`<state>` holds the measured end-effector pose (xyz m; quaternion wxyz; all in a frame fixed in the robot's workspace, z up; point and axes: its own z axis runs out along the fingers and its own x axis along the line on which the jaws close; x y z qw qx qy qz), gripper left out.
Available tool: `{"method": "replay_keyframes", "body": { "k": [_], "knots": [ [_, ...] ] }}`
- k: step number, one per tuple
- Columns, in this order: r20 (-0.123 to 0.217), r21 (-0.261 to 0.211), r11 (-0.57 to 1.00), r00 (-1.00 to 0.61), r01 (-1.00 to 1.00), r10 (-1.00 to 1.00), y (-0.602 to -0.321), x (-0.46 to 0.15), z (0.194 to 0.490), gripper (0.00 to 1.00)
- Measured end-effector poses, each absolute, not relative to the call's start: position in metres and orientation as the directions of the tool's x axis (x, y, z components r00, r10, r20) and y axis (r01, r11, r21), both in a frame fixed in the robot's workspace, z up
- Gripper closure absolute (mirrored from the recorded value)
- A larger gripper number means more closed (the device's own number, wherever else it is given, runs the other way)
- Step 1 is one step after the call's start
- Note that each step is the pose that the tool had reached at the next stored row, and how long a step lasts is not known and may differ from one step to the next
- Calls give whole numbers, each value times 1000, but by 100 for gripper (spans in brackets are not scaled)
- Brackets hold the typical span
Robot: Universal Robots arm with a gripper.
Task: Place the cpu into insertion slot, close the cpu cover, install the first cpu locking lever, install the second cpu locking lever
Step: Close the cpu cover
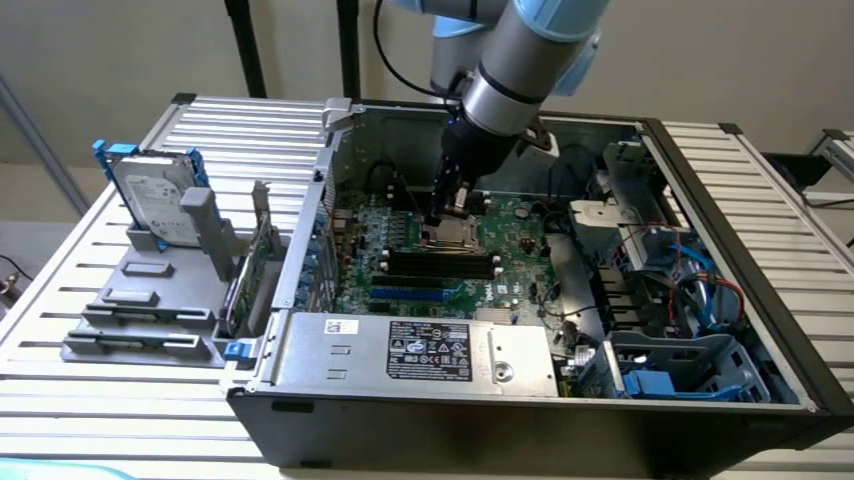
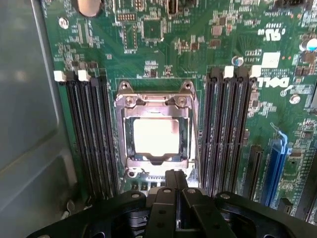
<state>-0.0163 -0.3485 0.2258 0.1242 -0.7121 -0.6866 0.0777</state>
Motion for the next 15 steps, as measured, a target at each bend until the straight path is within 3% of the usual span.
{"method": "replay_keyframes", "body": {
  "k": [8, 15],
  "knots": [
    [88, -284, -18, 45, 959, 995, -345, -27, 220, 89],
    [91, -284, -18, 45, 959, 995, -345, -27, 214, 89]
  ]
}}
